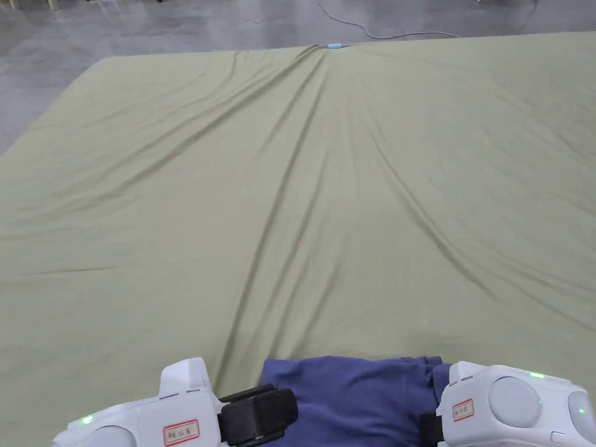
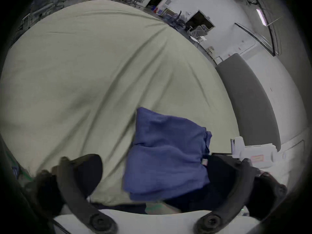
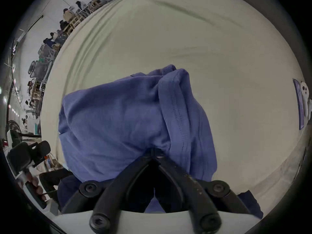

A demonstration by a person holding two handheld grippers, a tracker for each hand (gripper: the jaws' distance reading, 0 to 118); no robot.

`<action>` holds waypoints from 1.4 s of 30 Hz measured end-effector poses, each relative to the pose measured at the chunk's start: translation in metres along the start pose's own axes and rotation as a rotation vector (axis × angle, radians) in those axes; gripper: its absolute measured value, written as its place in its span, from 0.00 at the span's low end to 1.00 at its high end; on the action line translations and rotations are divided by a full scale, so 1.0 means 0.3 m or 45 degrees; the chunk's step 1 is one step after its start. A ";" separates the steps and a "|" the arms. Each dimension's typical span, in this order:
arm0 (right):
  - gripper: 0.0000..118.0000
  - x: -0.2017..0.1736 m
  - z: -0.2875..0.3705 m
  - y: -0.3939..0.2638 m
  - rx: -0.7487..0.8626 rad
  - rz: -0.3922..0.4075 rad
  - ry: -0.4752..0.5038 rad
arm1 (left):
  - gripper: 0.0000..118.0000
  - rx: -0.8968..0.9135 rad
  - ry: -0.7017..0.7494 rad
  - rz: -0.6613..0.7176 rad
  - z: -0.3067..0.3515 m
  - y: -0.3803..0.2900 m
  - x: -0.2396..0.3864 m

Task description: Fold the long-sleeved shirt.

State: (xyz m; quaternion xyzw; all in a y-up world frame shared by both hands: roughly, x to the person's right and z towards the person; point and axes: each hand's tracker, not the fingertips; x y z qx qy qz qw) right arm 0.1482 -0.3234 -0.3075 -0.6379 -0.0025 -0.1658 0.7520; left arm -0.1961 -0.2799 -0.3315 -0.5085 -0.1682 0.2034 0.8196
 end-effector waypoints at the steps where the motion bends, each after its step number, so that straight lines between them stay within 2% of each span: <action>1: 0.03 0.010 -0.004 -0.001 -0.004 -0.023 0.025 | 0.98 0.016 0.033 0.005 -0.027 0.008 0.005; 3: 0.03 0.044 -0.007 -0.008 0.001 -0.072 0.090 | 0.98 -0.015 0.090 0.037 -0.071 0.014 0.012; 9: 0.03 0.105 -0.006 -0.024 0.001 -0.161 0.208 | 0.93 -0.332 -0.180 0.096 -0.258 0.058 0.003; 10: 0.03 0.110 -0.006 -0.025 0.000 -0.170 0.214 | 0.92 -0.374 -0.128 0.086 -0.290 0.060 0.014; 11: 0.03 0.111 -0.006 -0.026 -0.001 -0.176 0.218 | 0.86 -0.360 -0.080 0.037 -0.297 0.067 0.027; 12: 0.03 0.110 -0.005 -0.027 -0.002 -0.178 0.219 | 0.61 -0.368 -0.063 -0.018 -0.293 0.075 0.051; 13: 0.03 0.103 -0.008 -0.023 -0.002 -0.175 0.216 | 0.10 -0.346 -0.036 -0.130 -0.274 0.079 0.080; 14: 0.03 0.102 -0.006 -0.024 -0.001 -0.173 0.213 | 0.10 -0.291 0.002 -0.237 -0.257 0.079 0.103; 16: 0.03 0.098 0.004 -0.029 0.000 -0.177 0.203 | 0.10 -0.332 -0.120 -0.178 -0.236 0.065 0.103; 20: 0.03 0.079 0.028 -0.033 0.001 -0.166 0.190 | 0.10 -0.284 -0.059 -0.306 -0.195 0.029 0.117; 22: 0.03 0.072 0.049 -0.037 0.013 -0.178 0.199 | 0.09 -0.259 -0.092 -0.214 -0.154 0.042 0.086; 24: 0.03 0.061 0.088 -0.057 0.062 -0.187 0.223 | 0.09 -0.222 -0.122 -0.195 -0.095 0.056 0.066; 27: 0.03 0.000 0.151 -0.086 0.174 -0.132 0.267 | 0.09 -0.196 -0.187 -0.170 0.006 0.093 0.035; 31: 0.02 -0.180 0.198 -0.096 0.238 -0.026 0.427 | 0.09 -0.135 -0.088 -0.250 0.142 0.167 -0.025; 35: 0.02 -0.431 0.180 -0.080 0.217 -0.005 0.593 | 0.09 -0.080 0.081 -0.164 0.269 0.274 -0.211; 39: 0.02 -0.728 0.161 -0.088 0.138 0.158 0.728 | 0.09 -0.031 0.365 -0.083 0.424 0.393 -0.458; 42: 0.02 -0.888 0.171 -0.110 0.112 0.275 0.778 | 0.09 -0.045 0.582 -0.080 0.512 0.466 -0.642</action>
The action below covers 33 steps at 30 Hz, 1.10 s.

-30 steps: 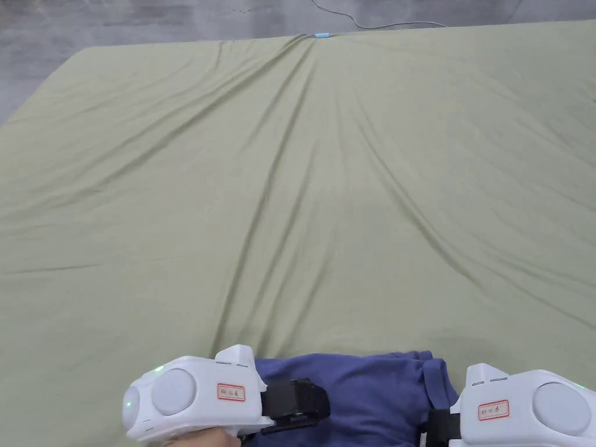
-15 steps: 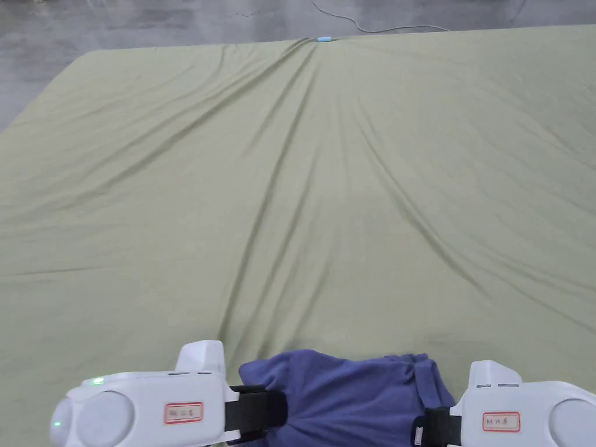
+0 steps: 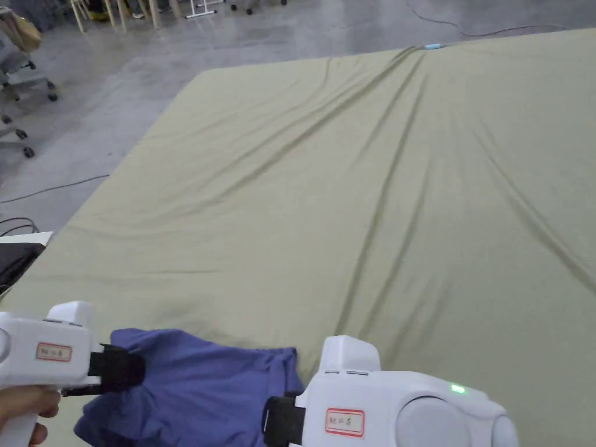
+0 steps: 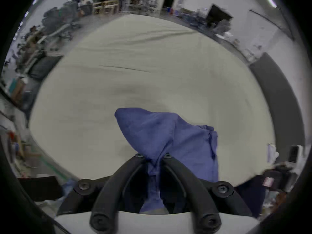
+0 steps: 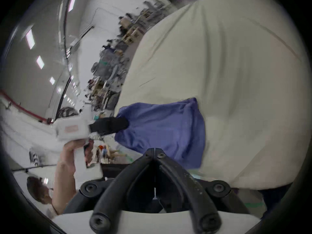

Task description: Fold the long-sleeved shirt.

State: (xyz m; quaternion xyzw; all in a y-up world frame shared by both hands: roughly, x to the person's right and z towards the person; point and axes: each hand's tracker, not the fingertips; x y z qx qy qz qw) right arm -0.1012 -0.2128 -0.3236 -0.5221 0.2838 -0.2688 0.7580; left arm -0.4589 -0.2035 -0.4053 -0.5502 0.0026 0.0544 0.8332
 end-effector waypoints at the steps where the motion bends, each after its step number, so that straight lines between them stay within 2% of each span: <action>1: 0.02 -0.035 -0.020 0.000 -0.012 0.016 0.016 | 0.09 -0.018 0.074 0.005 -0.009 0.016 -0.069; 5: 0.02 -0.114 -0.096 0.015 -0.049 0.030 0.079 | 0.09 -0.080 0.220 0.098 -0.055 0.048 -0.279; 8: 0.02 -0.163 -0.147 0.037 -0.040 0.052 0.079 | 0.10 -0.073 0.216 0.108 -0.094 0.047 -0.360; 9: 0.02 -0.179 -0.158 0.044 -0.036 0.062 0.075 | 0.17 -0.036 0.222 0.103 -0.102 0.043 -0.373; 11: 0.02 -0.199 -0.169 0.054 -0.034 0.069 0.075 | 0.84 0.057 0.374 0.048 -0.110 0.040 -0.370; 12: 0.02 -0.206 -0.168 0.057 -0.029 0.071 0.078 | 1.00 0.118 0.377 -0.001 -0.105 0.032 -0.360; 13: 0.02 -0.213 -0.165 0.059 -0.027 0.078 0.077 | 0.95 0.212 0.292 -0.039 -0.074 0.023 -0.343; 14: 0.02 -0.216 -0.159 0.059 -0.023 0.084 0.072 | 0.91 0.232 0.320 -0.061 -0.058 0.021 -0.342; 20: 0.02 -0.210 -0.060 0.058 0.023 0.061 0.047 | 0.92 0.164 0.261 0.053 -0.003 0.001 -0.234; 21: 0.02 -0.200 -0.012 0.060 0.046 0.062 0.046 | 0.89 0.186 0.264 0.075 0.023 -0.008 -0.190; 22: 0.03 -0.184 0.047 0.063 0.080 0.071 0.036 | 0.68 0.218 0.240 0.105 0.062 -0.010 -0.158; 24: 0.02 -0.141 0.180 0.064 0.185 0.115 -0.058 | 0.03 0.347 0.092 0.077 0.163 -0.035 -0.071; 26: 0.03 -0.086 0.353 0.061 0.354 0.171 -0.240 | 0.01 0.479 0.035 0.002 0.276 -0.056 0.029; 30: 0.03 -0.003 0.722 0.033 0.728 0.207 -0.508 | 0.01 0.837 0.095 -0.265 0.509 -0.107 0.285; 33: 0.02 0.002 0.964 -0.038 1.028 0.272 -0.739 | 0.01 1.118 -0.004 -0.266 0.669 -0.167 0.468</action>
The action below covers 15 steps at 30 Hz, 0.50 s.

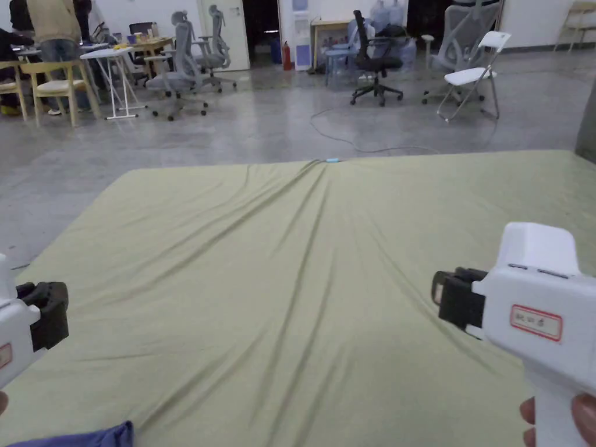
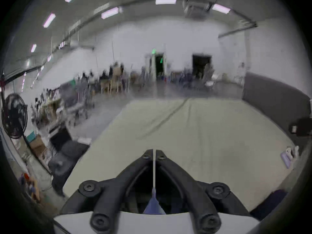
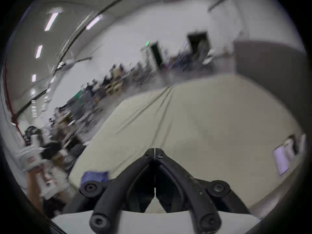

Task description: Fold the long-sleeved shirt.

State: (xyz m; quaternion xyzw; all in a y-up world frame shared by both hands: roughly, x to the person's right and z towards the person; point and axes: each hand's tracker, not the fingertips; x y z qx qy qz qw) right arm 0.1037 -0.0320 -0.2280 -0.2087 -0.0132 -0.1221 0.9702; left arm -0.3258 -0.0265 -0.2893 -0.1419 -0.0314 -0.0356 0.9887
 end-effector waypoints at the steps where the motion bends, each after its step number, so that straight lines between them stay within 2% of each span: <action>1: 0.02 0.034 0.061 0.018 0.102 0.047 -0.065 | 0.01 0.074 -0.024 0.043 0.034 0.030 0.058; 3: 0.03 0.073 0.157 0.043 0.242 0.140 -0.173 | 0.01 0.189 -0.053 0.083 0.102 0.062 0.170; 6: 0.03 0.120 0.264 0.064 0.388 0.193 -0.300 | 0.01 0.307 -0.045 0.042 0.179 0.071 0.341; 10: 0.03 0.172 0.329 0.087 0.402 0.192 -0.306 | 0.01 0.328 -0.160 0.032 0.244 0.061 0.501; 15: 0.03 0.216 0.337 0.090 0.389 0.161 -0.282 | 0.01 0.345 -0.165 0.039 0.286 0.049 0.614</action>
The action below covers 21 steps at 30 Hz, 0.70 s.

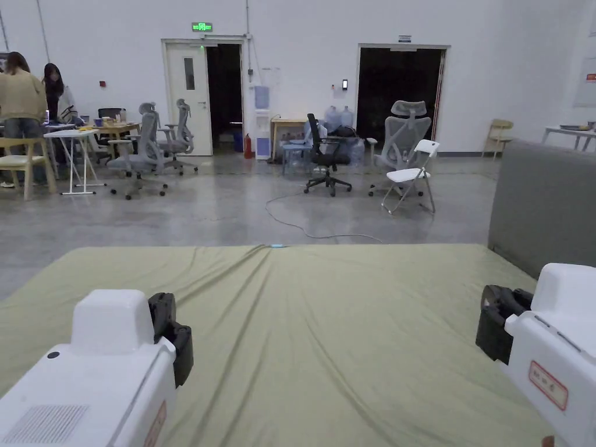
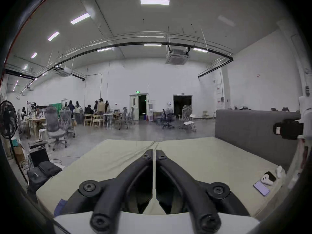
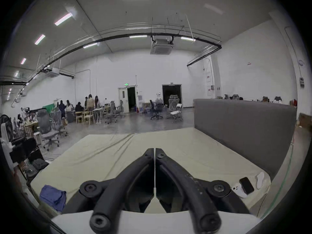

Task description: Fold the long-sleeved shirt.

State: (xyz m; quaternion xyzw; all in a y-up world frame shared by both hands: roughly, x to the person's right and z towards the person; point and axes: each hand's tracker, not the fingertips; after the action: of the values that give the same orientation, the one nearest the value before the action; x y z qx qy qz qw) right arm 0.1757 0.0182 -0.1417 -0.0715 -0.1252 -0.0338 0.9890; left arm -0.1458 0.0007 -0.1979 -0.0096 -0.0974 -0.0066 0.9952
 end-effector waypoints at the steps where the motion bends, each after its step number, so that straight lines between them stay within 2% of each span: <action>1: 0.03 0.002 0.000 0.000 0.002 0.002 0.005 | 0.01 -0.005 0.000 0.017 0.005 0.001 0.003; 7: 0.03 -0.003 -0.029 0.002 -0.008 0.051 0.059 | 0.01 -0.021 0.064 -0.014 -0.002 0.014 0.046; 10: 0.03 -0.043 -0.053 -0.013 -0.035 0.088 0.043 | 0.01 -0.054 0.081 -0.034 -0.016 0.010 0.061; 21: 0.04 -0.088 -0.112 -0.043 -0.125 0.050 0.084 | 0.01 -0.093 0.072 -0.053 -0.031 0.000 0.076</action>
State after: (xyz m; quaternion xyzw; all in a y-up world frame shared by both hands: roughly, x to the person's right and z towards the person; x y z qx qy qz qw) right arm 0.1572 0.0018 -0.1788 -0.1212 -0.0894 -0.0230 0.9883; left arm -0.1217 0.0002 -0.2026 -0.0436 -0.0689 -0.0311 0.9962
